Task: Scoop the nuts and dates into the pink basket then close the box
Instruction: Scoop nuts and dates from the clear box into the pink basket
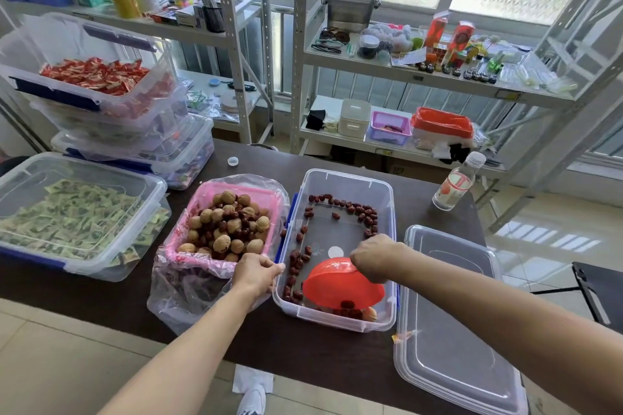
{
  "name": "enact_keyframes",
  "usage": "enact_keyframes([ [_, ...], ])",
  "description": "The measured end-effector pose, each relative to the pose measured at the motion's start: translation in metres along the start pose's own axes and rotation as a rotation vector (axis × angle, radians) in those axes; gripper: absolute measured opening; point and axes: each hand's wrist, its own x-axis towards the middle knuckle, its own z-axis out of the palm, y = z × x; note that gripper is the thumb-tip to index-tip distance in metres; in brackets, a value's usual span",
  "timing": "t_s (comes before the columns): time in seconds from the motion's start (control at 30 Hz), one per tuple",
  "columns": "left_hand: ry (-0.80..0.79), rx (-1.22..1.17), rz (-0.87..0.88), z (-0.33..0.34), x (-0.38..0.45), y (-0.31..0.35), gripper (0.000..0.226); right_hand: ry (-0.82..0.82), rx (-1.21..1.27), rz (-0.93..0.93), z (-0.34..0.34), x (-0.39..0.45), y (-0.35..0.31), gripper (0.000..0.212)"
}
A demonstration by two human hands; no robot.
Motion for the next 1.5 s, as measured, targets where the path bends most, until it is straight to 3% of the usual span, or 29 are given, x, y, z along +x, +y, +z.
enact_keyframes([
  [0.13, -0.021, -0.025, 0.000, 0.000, 0.002, 0.000, 0.038, 0.083, -0.166, -0.042, -0.003, 0.011, 0.002, 0.035],
  [0.3, -0.015, -0.040, 0.003, 0.000, 0.002, 0.000, 0.038, -0.034, -0.265, 0.037, 0.000, 0.019, -0.004, 0.030],
  [0.47, -0.020, -0.052, 0.001, 0.000, 0.002, -0.001, 0.036, -0.072, -0.208, 0.017, -0.004, 0.028, -0.007, 0.030],
  [0.6, -0.008, -0.032, 0.004, -0.001, 0.001, -0.001, 0.033, -0.174, -0.046, -0.007, -0.021, 0.024, -0.007, 0.034],
  [0.7, -0.010, -0.044, 0.005, 0.000, 0.000, -0.001, 0.029, -0.311, 0.079, 0.006, -0.028, 0.022, -0.001, 0.020],
  [0.83, -0.006, -0.039, 0.006, -0.001, 0.000, -0.001, 0.028, -0.504, 0.329, 0.060, -0.017, 0.026, 0.014, 0.031],
  [1.2, 0.018, 0.004, 0.009, 0.001, 0.001, 0.002, 0.036, -0.554, 0.952, 0.190, 0.016, 0.048, 0.015, 0.031],
  [1.5, 0.003, 0.012, 0.001, -0.001, -0.001, 0.004, 0.029, -0.648, 1.493, 0.299, 0.025, 0.050, 0.008, 0.036],
])
